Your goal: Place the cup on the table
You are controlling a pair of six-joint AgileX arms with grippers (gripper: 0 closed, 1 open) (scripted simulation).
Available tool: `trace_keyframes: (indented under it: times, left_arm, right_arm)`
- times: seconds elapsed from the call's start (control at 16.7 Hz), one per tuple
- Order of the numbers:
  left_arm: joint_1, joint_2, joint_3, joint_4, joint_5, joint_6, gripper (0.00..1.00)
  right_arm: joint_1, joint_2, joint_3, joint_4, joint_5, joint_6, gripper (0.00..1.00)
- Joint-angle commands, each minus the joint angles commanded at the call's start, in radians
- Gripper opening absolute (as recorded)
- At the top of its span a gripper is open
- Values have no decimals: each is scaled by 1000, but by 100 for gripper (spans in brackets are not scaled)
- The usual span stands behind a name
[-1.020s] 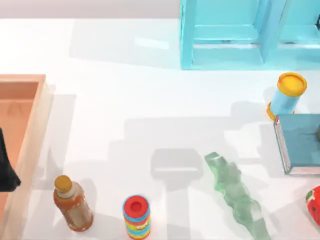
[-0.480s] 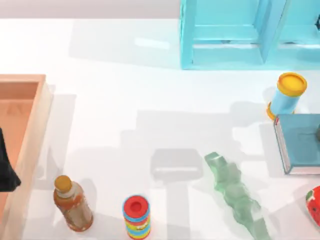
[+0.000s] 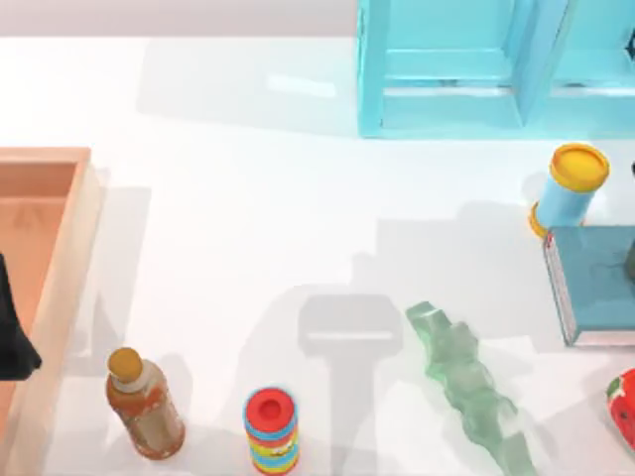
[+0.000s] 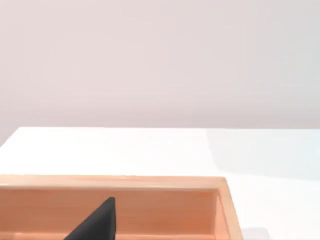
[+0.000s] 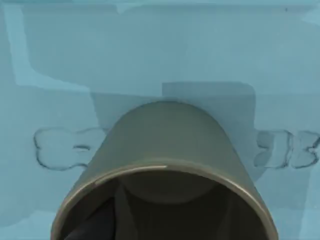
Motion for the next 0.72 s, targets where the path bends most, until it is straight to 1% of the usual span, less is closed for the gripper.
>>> trace_keyframes:
  times: [0.18,0.42,0.72]
  left_arm:
    - [0,0,0,0,0,0,100]
    - [0,0,0,0,0,0,100]
    - [0,0,0,0,0,0,100]
  right_arm:
    - [1,9,-61,63,0,1,100]
    - [1,9,-62,64,0,1,100]
    - [1,9,-62,64,0,1,62]
